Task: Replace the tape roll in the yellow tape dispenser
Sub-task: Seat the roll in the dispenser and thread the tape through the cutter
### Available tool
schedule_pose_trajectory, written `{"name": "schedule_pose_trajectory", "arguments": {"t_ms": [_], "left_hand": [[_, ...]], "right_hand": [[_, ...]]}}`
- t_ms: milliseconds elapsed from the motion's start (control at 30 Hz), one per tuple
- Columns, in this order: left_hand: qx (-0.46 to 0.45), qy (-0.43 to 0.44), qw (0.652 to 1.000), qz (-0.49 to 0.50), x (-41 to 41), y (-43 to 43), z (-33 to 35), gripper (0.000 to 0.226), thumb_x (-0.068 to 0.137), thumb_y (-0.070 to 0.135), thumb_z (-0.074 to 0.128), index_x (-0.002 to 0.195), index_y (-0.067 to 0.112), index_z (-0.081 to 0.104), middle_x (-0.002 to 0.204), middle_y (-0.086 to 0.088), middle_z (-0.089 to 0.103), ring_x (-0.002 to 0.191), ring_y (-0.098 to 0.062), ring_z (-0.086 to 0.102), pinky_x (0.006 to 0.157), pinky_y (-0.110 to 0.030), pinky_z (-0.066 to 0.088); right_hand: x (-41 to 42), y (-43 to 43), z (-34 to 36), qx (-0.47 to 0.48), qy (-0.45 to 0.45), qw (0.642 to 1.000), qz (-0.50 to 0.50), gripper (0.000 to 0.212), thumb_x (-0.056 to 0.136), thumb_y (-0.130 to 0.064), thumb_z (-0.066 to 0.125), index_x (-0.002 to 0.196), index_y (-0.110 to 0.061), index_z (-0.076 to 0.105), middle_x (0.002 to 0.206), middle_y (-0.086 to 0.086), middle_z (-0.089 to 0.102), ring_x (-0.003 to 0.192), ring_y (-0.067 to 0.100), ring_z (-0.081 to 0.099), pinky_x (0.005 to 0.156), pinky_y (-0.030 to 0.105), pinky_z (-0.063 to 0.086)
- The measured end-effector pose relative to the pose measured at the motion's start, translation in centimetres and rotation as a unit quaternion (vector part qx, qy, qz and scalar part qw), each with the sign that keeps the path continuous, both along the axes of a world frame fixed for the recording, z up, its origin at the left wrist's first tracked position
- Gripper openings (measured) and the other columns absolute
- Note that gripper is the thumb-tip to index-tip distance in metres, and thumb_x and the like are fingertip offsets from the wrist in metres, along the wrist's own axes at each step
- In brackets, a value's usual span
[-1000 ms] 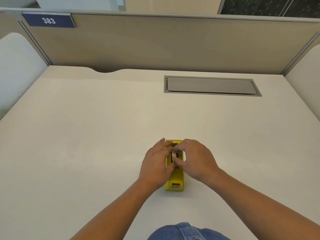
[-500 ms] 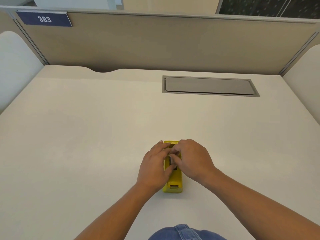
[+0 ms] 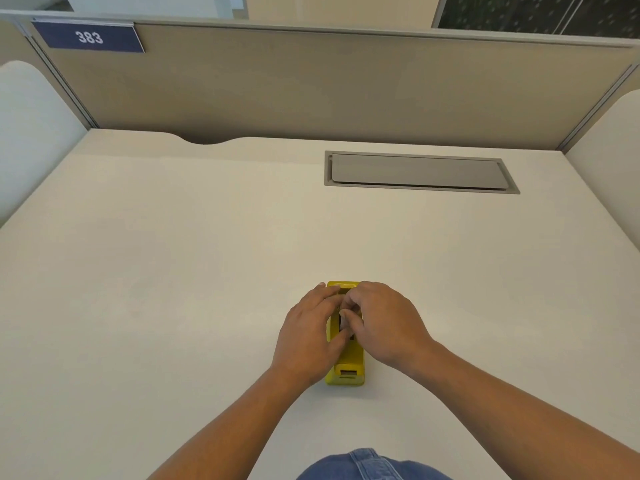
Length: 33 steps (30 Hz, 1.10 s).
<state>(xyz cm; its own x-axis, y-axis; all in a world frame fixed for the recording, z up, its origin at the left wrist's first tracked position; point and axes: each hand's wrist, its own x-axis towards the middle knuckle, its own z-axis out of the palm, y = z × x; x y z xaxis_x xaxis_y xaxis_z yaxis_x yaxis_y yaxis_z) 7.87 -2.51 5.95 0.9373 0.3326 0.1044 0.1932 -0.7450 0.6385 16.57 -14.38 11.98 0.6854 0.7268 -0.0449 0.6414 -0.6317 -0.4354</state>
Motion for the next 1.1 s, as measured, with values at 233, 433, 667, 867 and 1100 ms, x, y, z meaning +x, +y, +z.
{"name": "schedule_pose_trajectory", "arguments": {"t_ms": [233, 433, 667, 867, 1100], "left_hand": [[-0.007, 0.012, 1.000, -0.004, -0.2, 0.0, 0.4, 0.046, 0.087, 0.046, 0.060, 0.131, 0.033, 0.052, 0.146, 0.009, 0.050, 0.140, -0.010, 0.034, 0.110, -0.027, 0.026], [-0.029, 0.054, 0.997, -0.046, -0.7, 0.6, 0.9, 0.079, 0.074, 0.058, 0.065, 0.143, 0.030, 0.039, 0.156, 0.013, 0.034, 0.141, -0.005, 0.030, 0.114, -0.029, 0.029], [-0.046, 0.159, 0.974, -0.153, -1.6, 2.1, 0.8, 0.138, 0.048, 0.071, 0.080, 0.152, 0.038, -0.004, 0.161, 0.024, -0.009, 0.144, 0.005, 0.001, 0.116, -0.026, 0.015], [0.011, 0.130, 0.982, -0.139, -1.6, 2.0, 0.6, 0.133, 0.052, 0.061, 0.084, 0.153, 0.033, 0.001, 0.162, 0.021, -0.005, 0.147, -0.003, 0.008, 0.116, -0.034, 0.028], [0.017, 0.116, 0.987, -0.113, -1.7, 1.7, 0.5, 0.131, 0.049, 0.063, 0.083, 0.153, 0.032, 0.009, 0.162, 0.022, 0.001, 0.146, 0.000, 0.015, 0.110, -0.031, 0.034]], "right_hand": [[-0.3, -0.3, 0.2, 0.000, 0.014, 1.000, -0.006, 0.015, 0.092, -0.027, 0.058, 0.078, -0.032, 0.059, 0.085, -0.010, 0.062, 0.079, 0.013, 0.056, 0.063, 0.025, 0.041], [-0.4, -0.6, 0.4, -0.002, 0.021, 1.000, -0.008, 0.012, 0.091, -0.027, 0.059, 0.081, -0.029, 0.063, 0.085, -0.011, 0.063, 0.081, 0.011, 0.056, 0.068, 0.029, 0.047], [-1.0, -0.7, 0.2, 0.001, 0.030, 0.999, -0.013, 0.013, 0.091, -0.028, 0.059, 0.079, -0.029, 0.062, 0.083, -0.011, 0.061, 0.078, 0.011, 0.055, 0.066, 0.030, 0.048], [-1.4, -1.0, 0.2, -0.004, 0.023, 1.000, -0.011, 0.011, 0.092, -0.029, 0.058, 0.083, -0.027, 0.063, 0.084, -0.011, 0.061, 0.078, 0.012, 0.055, 0.066, 0.031, 0.048], [-2.3, -1.6, 0.2, -0.008, 0.025, 1.000, -0.006, 0.007, 0.093, -0.030, 0.058, 0.089, -0.029, 0.064, 0.089, -0.010, 0.062, 0.081, 0.012, 0.056, 0.069, 0.031, 0.050]]}}
